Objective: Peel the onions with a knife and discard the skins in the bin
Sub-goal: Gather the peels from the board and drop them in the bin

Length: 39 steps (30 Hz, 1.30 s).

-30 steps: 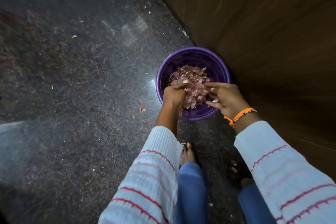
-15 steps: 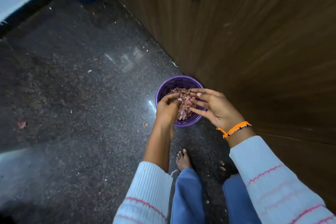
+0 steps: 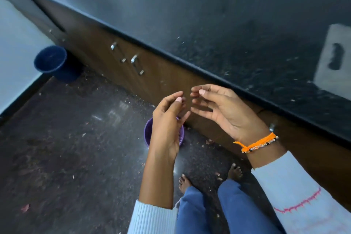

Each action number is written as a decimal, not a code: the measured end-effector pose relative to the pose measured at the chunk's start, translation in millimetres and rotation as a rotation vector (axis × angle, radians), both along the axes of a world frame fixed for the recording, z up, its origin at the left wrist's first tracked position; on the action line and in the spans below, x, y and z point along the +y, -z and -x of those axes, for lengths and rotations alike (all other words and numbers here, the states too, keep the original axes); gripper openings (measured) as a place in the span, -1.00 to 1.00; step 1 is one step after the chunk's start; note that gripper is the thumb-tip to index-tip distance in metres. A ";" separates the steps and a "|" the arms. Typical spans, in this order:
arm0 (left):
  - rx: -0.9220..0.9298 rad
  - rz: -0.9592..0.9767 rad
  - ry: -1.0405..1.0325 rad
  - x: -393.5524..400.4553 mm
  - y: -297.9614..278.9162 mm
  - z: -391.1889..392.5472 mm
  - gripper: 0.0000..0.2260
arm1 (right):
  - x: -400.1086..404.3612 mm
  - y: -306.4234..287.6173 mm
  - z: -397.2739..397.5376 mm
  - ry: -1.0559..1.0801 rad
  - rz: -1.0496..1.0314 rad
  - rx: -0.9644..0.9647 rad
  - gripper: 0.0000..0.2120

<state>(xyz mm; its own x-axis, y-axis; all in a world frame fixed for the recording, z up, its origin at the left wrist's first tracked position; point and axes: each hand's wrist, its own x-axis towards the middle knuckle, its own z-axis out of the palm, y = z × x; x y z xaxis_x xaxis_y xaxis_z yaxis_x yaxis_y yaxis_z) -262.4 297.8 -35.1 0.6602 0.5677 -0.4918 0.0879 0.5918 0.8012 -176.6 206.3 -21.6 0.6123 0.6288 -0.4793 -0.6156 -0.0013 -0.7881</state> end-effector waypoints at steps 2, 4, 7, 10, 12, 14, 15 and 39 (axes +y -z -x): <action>-0.023 -0.039 0.065 -19.7 -17.3 -9.9 -0.83 | -26.5 -19.9 -5.1 0.053 -0.009 -0.035 -0.82; -0.038 -0.075 0.135 -39.7 -28.9 -22.1 -0.83 | -53.9 -33.9 -10.3 0.106 -0.004 -0.065 -0.82; -0.052 -0.094 0.238 -73.5 -42.1 -43.5 -0.83 | -97.0 -47.5 -19.2 0.185 0.001 -0.086 -0.80; -0.057 -0.096 0.332 -108.0 -52.1 -66.2 -0.83 | -138.5 -56.0 -32.0 0.249 -0.002 -0.082 -0.80; -0.059 -0.106 0.399 -131.9 -56.4 -80.9 -0.83 | -165.9 -59.5 -41.7 0.287 -0.006 -0.084 -0.79; -0.060 -0.113 0.456 -156.5 -58.8 -94.9 -0.83 | -192.3 -60.8 -51.9 0.331 -0.008 -0.092 -0.78; -0.059 -0.114 0.482 -168.2 -60.1 -101.6 -0.83 | -204.4 -60.9 -56.9 0.355 -0.005 -0.098 -0.78; 0.235 -1.607 0.921 -298.9 -5.4 -191.5 -0.21 | -324.3 -10.9 -191.5 -0.132 1.167 -1.125 -0.56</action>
<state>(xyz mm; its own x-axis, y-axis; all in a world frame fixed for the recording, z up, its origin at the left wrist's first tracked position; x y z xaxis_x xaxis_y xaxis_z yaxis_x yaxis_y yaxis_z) -70.9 -1.1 -29.8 0.9970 0.0713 -0.0309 0.0777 -0.9137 0.3988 15.0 -118.0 -10.7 0.9377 0.3382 -0.0790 0.2919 -0.8907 -0.3484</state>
